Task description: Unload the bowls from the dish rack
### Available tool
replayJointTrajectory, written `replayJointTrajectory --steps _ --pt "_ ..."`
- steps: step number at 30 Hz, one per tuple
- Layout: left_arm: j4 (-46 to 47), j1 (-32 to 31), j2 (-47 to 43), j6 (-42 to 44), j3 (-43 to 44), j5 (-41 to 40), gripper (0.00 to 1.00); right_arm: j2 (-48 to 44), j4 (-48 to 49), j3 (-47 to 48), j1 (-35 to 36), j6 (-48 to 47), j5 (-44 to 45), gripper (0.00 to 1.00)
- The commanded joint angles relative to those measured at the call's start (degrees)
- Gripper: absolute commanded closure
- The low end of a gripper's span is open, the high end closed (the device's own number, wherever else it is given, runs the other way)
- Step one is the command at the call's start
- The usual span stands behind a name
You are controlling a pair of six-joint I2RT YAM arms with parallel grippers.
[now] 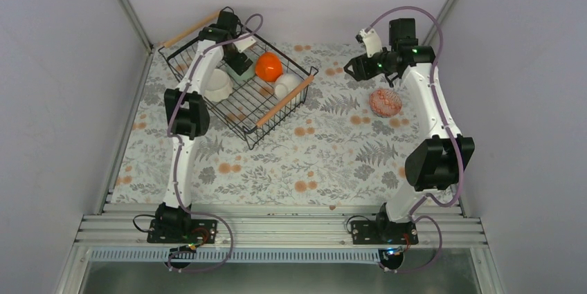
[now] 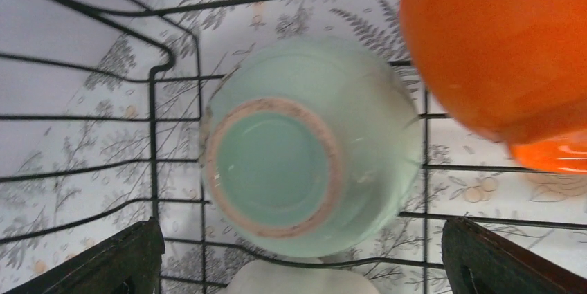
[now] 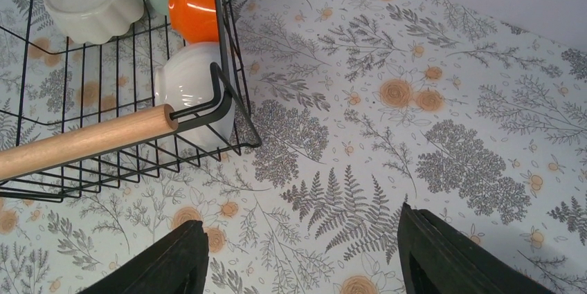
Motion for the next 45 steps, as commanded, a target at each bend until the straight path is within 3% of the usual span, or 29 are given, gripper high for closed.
replayJointTrajectory --steps 1,11,19,36,39,45 --pt "-0.86 -0.77 1.07 2.89 2.33 5.52 0.0 -1.26 1.99 0.04 0.88 1.67 -1.32 0.33" --pt "-0.98 -0.62 5.81 3.68 3.46 4.12 0.0 -0.92 2.87 -0.47 1.33 2.48 -1.15 0.33" --pt "2.66 0.14 3.73 2.99 3.55 5.15 0.0 -0.38 3.18 -0.86 1.35 2.59 -0.97 0.32" --pt "-16.45 -1.57 5.35 10.03 1.31 8.96 0.0 2.17 0.3 4.11 1.94 2.15 -1.27 0.31" --pt "-16.46 -2.55 1.65 10.9 -2.75 9.16 0.01 2.18 0.43 3.93 2.06 2.15 -1.5 0.31" --pt "-12.42 -2.96 -0.87 9.06 3.54 4.91 0.0 2.38 1.2 3.04 2.19 2.33 -1.33 0.31"
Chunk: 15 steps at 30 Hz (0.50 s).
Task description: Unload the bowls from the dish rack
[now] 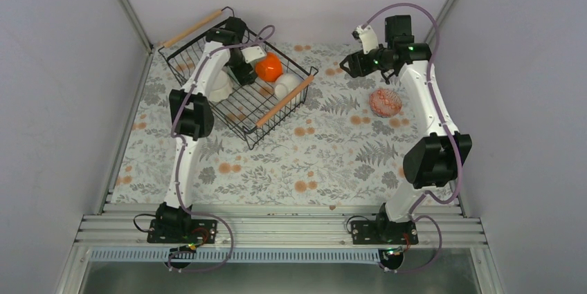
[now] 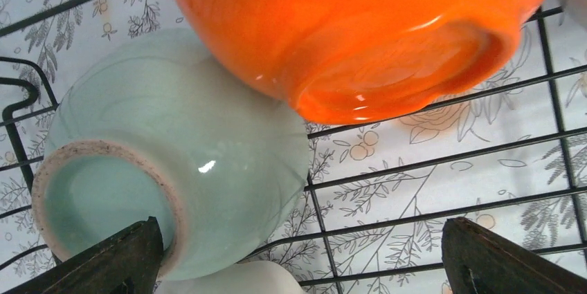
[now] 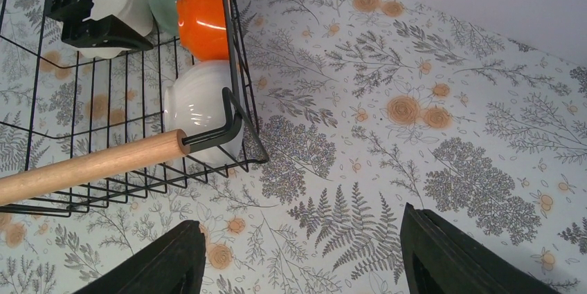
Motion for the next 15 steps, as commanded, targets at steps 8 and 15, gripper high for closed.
replayJointTrajectory --steps 8,15 --pt "9.55 -0.12 -1.53 -2.72 0.9 -9.89 0.0 0.39 0.89 -1.22 0.76 0.14 0.22 0.31" --pt "16.06 0.47 -1.46 -4.31 1.14 -10.1 0.0 0.36 1.51 -2.19 0.75 0.05 0.94 0.31"
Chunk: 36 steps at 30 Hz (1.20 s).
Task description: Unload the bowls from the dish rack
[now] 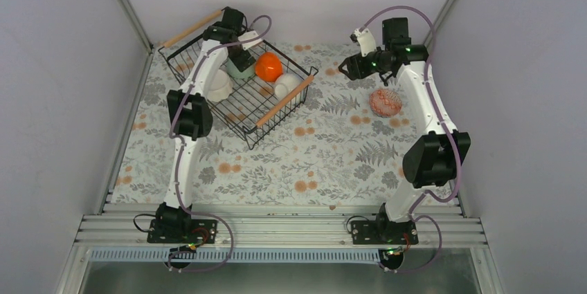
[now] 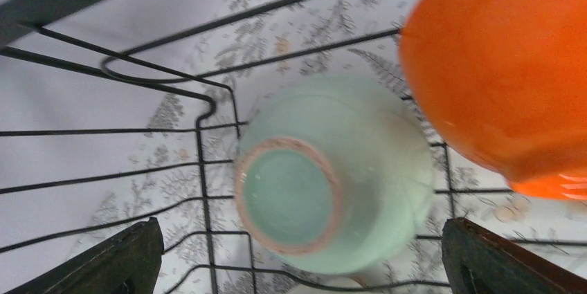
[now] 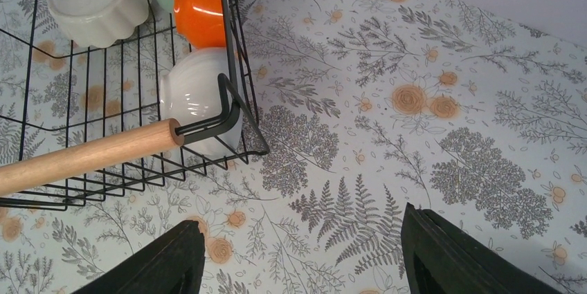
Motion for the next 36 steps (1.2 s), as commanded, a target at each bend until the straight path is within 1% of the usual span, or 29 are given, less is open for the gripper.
replayJointTrajectory --steps 1,3,7,13,19,34,36 --pt "7.54 0.49 -0.96 -1.16 -1.46 -1.46 0.0 0.23 1.15 -0.76 0.49 0.07 0.55 0.31" --pt "8.8 0.59 -0.37 -0.9 -1.26 -1.58 0.0 0.38 1.22 -0.69 0.44 0.13 0.49 0.31" --pt "7.04 1.04 2.73 -0.73 1.95 0.86 0.0 0.75 1.68 -0.7 0.45 0.46 0.51 0.3" --pt "8.33 2.26 4.72 -1.08 1.2 2.68 0.0 1.79 2.02 -0.61 0.44 0.95 0.11 0.3" --pt "5.25 4.36 5.88 -1.34 1.74 9.66 0.0 1.43 2.19 -1.48 0.49 1.02 0.16 0.3" --pt "-0.44 4.47 7.89 1.07 1.56 15.07 0.0 2.22 1.42 -0.33 1.2 1.57 -0.24 0.31" --pt "-0.37 4.41 7.5 0.96 1.32 16.0 0.02 2.22 1.44 -0.53 1.25 1.55 -0.19 0.31"
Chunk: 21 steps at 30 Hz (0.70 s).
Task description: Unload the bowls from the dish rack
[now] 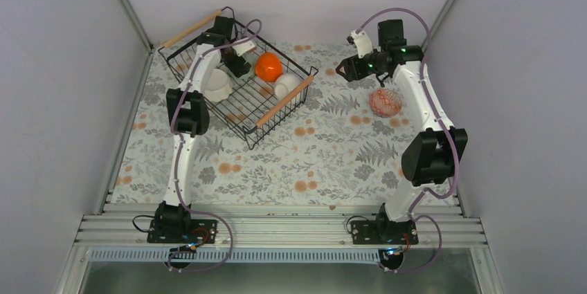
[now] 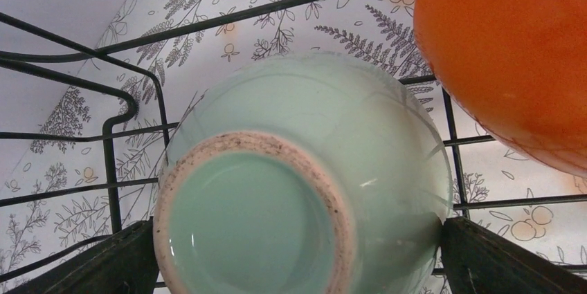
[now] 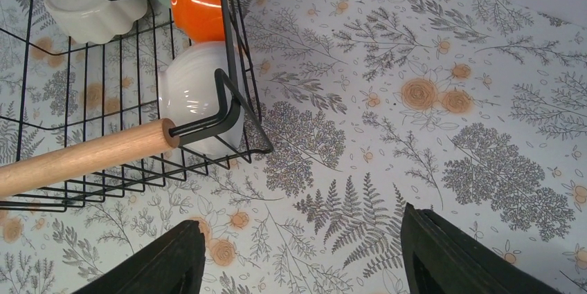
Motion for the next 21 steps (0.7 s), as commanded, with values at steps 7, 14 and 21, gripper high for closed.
replayJointTrajectory --steps 7,14,21 --pt "-2.57 -0.07 -0.37 0.4 0.56 6.41 0.12 1.07 0.3 0.19 0.65 0.36 -0.2 0.32" --pt "-3.15 -0.11 0.07 0.34 0.59 6.9 0.26 1.4 0.22 0.5 0.64 0.11 -0.43 0.33" --pt "-4.75 -0.08 0.94 0.68 0.77 7.54 0.45 1.77 -0.05 0.48 0.73 -0.21 -0.95 0.35"
